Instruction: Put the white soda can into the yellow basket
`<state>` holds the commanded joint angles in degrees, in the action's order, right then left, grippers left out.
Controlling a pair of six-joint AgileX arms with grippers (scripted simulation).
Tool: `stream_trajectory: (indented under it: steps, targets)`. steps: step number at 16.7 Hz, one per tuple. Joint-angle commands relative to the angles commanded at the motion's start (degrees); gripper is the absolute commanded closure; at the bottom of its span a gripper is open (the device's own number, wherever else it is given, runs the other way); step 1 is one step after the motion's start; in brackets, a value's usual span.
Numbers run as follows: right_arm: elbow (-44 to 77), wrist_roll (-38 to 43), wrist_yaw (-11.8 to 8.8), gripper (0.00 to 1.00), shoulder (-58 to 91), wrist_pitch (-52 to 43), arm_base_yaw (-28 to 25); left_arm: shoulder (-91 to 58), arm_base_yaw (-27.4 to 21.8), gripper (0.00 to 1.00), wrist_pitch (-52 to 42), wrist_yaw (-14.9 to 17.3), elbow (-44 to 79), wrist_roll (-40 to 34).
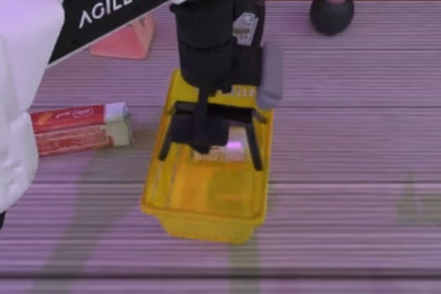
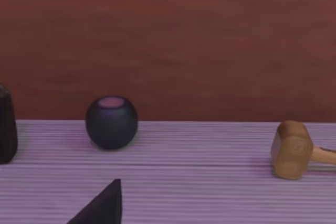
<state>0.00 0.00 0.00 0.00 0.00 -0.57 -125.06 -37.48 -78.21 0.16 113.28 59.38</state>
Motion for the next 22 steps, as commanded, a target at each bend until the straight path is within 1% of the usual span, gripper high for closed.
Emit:
stream_trajectory:
  steps: [3, 7, 20, 21, 22]
  targets:
    - [0.0, 0.0, 0.0, 0.00, 0.0, 0.0, 0.0, 0.1, 0.0, 0.00, 2.6, 0.0, -2.6, 0.0]
    - [0.0, 0.0, 0.0, 0.00, 0.0, 0.0, 0.0, 0.1, 0.0, 0.00, 2.7, 0.0, -2.8, 0.0]
    - [0.0, 0.0, 0.0, 0.00, 0.0, 0.0, 0.0, 0.1, 0.0, 0.98, 2.7, 0.0, -2.8, 0.0]
    - [0.0, 0.0, 0.0, 0.00, 0.0, 0.0, 0.0, 0.1, 0.0, 1.00, 2.7, 0.0, -2.8, 0.0]
    - [0.0, 0.0, 0.0, 0.00, 0.0, 0.0, 0.0, 0.1, 0.0, 1.00, 2.7, 0.0, -2.8, 0.0]
